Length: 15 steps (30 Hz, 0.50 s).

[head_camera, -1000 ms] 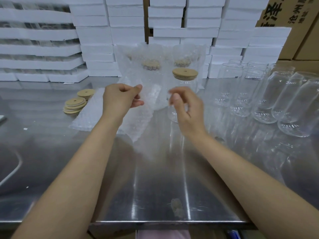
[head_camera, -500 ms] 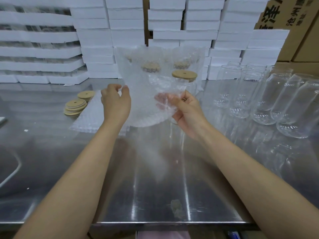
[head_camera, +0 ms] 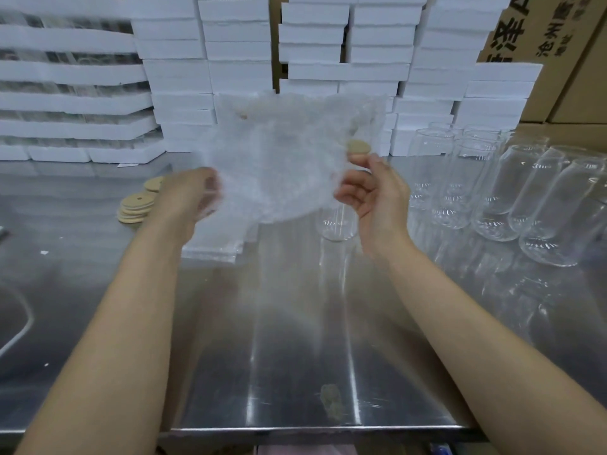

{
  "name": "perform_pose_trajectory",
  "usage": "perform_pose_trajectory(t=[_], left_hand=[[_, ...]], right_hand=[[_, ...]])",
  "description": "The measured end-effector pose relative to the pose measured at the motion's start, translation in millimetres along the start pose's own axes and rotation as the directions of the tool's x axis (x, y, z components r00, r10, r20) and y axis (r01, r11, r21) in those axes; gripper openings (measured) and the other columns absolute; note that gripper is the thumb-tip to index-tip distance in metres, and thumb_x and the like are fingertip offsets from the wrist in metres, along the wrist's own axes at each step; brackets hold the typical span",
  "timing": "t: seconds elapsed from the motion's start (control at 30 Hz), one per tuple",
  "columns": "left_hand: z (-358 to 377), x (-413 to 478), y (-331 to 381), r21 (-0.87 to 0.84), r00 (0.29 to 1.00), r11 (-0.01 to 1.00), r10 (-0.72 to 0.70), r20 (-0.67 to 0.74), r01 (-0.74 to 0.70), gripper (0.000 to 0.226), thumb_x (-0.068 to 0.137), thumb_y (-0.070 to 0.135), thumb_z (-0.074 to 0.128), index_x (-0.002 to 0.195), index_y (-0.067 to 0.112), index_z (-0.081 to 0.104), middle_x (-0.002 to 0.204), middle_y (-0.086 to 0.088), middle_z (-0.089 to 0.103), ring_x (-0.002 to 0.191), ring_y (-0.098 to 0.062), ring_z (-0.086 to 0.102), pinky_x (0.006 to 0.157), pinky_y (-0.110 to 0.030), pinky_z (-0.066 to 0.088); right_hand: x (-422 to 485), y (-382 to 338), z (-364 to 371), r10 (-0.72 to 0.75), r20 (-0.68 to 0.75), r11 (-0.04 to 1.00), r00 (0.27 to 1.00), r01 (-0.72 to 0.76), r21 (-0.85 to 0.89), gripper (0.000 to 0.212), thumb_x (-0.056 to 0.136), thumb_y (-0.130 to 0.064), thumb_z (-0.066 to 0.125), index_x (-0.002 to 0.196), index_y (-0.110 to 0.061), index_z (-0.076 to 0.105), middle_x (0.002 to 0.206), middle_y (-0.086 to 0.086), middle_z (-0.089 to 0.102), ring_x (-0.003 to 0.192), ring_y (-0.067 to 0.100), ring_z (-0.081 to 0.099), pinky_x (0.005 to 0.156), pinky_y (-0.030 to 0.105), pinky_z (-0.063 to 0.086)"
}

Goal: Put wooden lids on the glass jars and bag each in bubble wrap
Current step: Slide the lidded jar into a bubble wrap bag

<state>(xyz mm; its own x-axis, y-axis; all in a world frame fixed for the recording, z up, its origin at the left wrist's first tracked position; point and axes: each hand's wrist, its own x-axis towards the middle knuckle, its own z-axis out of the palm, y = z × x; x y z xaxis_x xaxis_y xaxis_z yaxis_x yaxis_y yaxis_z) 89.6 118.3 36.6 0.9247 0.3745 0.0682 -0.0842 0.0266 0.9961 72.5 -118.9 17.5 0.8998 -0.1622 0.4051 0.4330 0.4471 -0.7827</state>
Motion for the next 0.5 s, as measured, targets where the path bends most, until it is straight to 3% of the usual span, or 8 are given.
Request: perform_pose_trajectory(t=[0.07, 0.13, 0.2, 0.23, 0.27, 0.3, 0.4, 0.5], left_hand=[[-12, 4, 7, -0.066, 0.879, 0.949, 0.257, -0.401, -0.308, 0.026, 0.091, 0.011, 0.047, 0.068, 0.023, 0.046, 0.055, 0.013, 0.052, 0.049, -0.004, 0.049, 0.048, -0.023, 0.046], [-17, -2, 13, 0.211, 0.49, 0.76, 0.577, -0.653, -0.614, 0.016, 0.089, 0.019, 0.048, 0.078, 0.03, 0.047, 0.074, 0.014, 0.051, 0.066, -0.006, 0.05, 0.064, -0.022, 0.048], [-7, -17, 14, 0.525, 0.186, 0.545, 0.788, -0.587, -0.653, 0.014, 0.089, 0.018, 0.052, 0.081, 0.03, 0.054, 0.078, 0.013, 0.049, 0.067, -0.005, 0.049, 0.066, -0.019, 0.041], [2, -21, 11, 0.622, 0.125, 0.425, 0.876, -0.466, -0.658, 0.013, 0.088, 0.014, 0.055, 0.081, 0.023, 0.061, 0.077, 0.008, 0.052, 0.067, -0.008, 0.049, 0.064, -0.022, 0.039], [13, -27, 7, 0.671, 0.149, 0.317, 0.943, -0.298, -0.67, 0.01, 0.086, 0.012, 0.056, 0.081, 0.015, 0.064, 0.076, 0.001, 0.057, 0.069, -0.012, 0.05, 0.062, -0.026, 0.038], [23, -32, 2, 0.691, 0.251, 0.254, 0.962, -0.107, -0.677, 0.009, 0.086, 0.013, 0.057, 0.082, 0.013, 0.065, 0.079, -0.005, 0.06, 0.072, -0.015, 0.052, 0.061, -0.03, 0.038], [50, -41, -18, 0.769, 0.669, 0.221, 0.667, 0.329, -0.599, 0.01, 0.087, 0.027, 0.056, 0.084, 0.02, 0.063, 0.094, -0.003, 0.063, 0.092, -0.025, 0.058, 0.066, -0.033, 0.038], [61, -44, -37, 0.799, 0.796, 0.226, 0.419, 0.436, -0.557, 0.02, 0.082, 0.037, 0.067, 0.074, 0.023, 0.055, 0.087, 0.003, 0.062, 0.092, -0.025, 0.06, 0.068, -0.029, 0.037]], right_hand=[[1, 3, -5, -0.234, -0.118, 0.948, 0.965, 0.2, -0.246, 0.024, 0.096, -0.013, 0.046, 0.081, -0.013, 0.064, 0.054, 0.004, 0.062, 0.046, 0.015, 0.054, 0.05, 0.022, 0.044], [1, 7, -9, -0.379, -0.14, 0.872, 0.915, 0.302, -0.386, 0.02, 0.091, -0.014, 0.048, 0.081, -0.018, 0.064, 0.055, 0.0, 0.055, 0.049, 0.012, 0.047, 0.052, 0.024, 0.038], [0, 9, -8, -0.451, -0.156, 0.828, 0.879, 0.346, -0.441, 0.021, 0.089, -0.01, 0.049, 0.085, -0.024, 0.064, 0.061, -0.006, 0.051, 0.055, 0.008, 0.044, 0.056, 0.022, 0.036], [0, 9, -7, -0.478, -0.165, 0.811, 0.863, 0.361, -0.46, 0.024, 0.087, -0.006, 0.049, 0.087, -0.026, 0.063, 0.063, -0.01, 0.05, 0.056, 0.005, 0.042, 0.056, 0.019, 0.035], [-1, 9, -6, -0.493, -0.153, 0.798, 0.856, 0.376, -0.471, 0.028, 0.086, -0.002, 0.048, 0.086, -0.027, 0.062, 0.064, -0.015, 0.05, 0.056, 0.002, 0.041, 0.056, 0.016, 0.034], [-2, 10, -6, -0.49, -0.111, 0.789, 0.865, 0.386, -0.478, 0.03, 0.083, -0.001, 0.048, 0.084, -0.027, 0.061, 0.062, -0.017, 0.052, 0.055, 0.001, 0.04, 0.054, 0.015, 0.033], [-4, 15, -6, -0.3, 0.106, 0.72, 0.948, 0.298, -0.627, 0.024, 0.078, -0.012, 0.046, 0.07, -0.03, 0.061, 0.051, -0.015, 0.054, 0.05, 0.007, 0.047, 0.052, 0.023, 0.038], [-5, 24, -9, 0.077, 0.208, 0.282, 0.975, 0.179, -0.942, 0.027, 0.088, -0.036, 0.048, 0.07, -0.022, 0.063, 0.057, -0.004, 0.066, 0.058, 0.016, 0.062, 0.068, 0.035, 0.053]])
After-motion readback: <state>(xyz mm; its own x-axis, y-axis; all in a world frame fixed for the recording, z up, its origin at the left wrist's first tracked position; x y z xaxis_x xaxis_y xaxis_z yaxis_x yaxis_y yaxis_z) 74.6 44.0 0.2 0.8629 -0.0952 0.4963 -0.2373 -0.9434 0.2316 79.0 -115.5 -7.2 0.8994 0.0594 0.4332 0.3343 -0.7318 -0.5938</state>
